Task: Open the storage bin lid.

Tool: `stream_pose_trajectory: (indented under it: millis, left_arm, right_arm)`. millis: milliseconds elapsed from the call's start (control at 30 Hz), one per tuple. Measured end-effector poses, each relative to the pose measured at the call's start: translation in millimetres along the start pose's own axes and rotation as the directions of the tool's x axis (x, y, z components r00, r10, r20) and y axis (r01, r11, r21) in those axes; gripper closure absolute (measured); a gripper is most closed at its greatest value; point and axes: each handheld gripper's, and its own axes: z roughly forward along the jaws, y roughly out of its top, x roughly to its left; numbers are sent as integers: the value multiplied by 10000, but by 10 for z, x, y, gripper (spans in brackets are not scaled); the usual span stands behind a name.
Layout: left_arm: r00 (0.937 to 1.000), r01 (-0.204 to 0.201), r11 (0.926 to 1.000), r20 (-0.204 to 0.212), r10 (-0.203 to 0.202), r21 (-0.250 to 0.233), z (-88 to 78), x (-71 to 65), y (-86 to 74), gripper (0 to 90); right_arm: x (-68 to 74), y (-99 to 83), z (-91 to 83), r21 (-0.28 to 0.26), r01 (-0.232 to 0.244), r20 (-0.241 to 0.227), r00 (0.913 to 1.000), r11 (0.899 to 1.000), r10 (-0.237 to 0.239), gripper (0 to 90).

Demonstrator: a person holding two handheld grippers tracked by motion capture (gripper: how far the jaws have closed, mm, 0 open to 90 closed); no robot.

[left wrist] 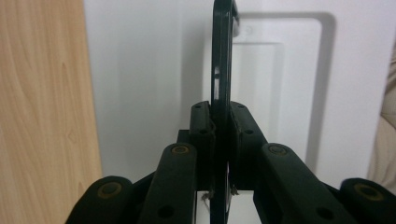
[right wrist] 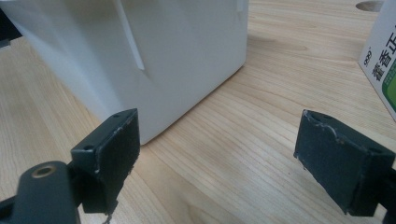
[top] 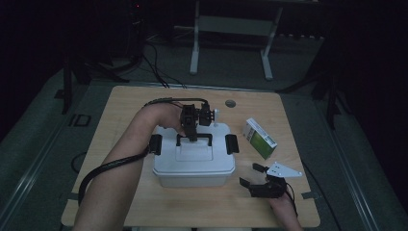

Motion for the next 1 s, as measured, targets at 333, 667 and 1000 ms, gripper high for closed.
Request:
stream_pose_trajectory:
  millis: [333,667,1000]
  left_arm:
    - [9994,-242,9995,-234,238,-191,-38,-26,-31,833]
    - [9987,-325,9986,-397,309,-417,-206,-60,-67,837]
    - [9980,-231,9972,-607,188,-705,-365,-91,-186,839]
  right_arm:
    - [1,1,3,9,-25,-17,10000,10000,25,138]
    - [-3,-1,3,2,-64,-18,10000,10000,64,138]
    - [-2,0,7,34,-78,5,10000,10000,78,138]
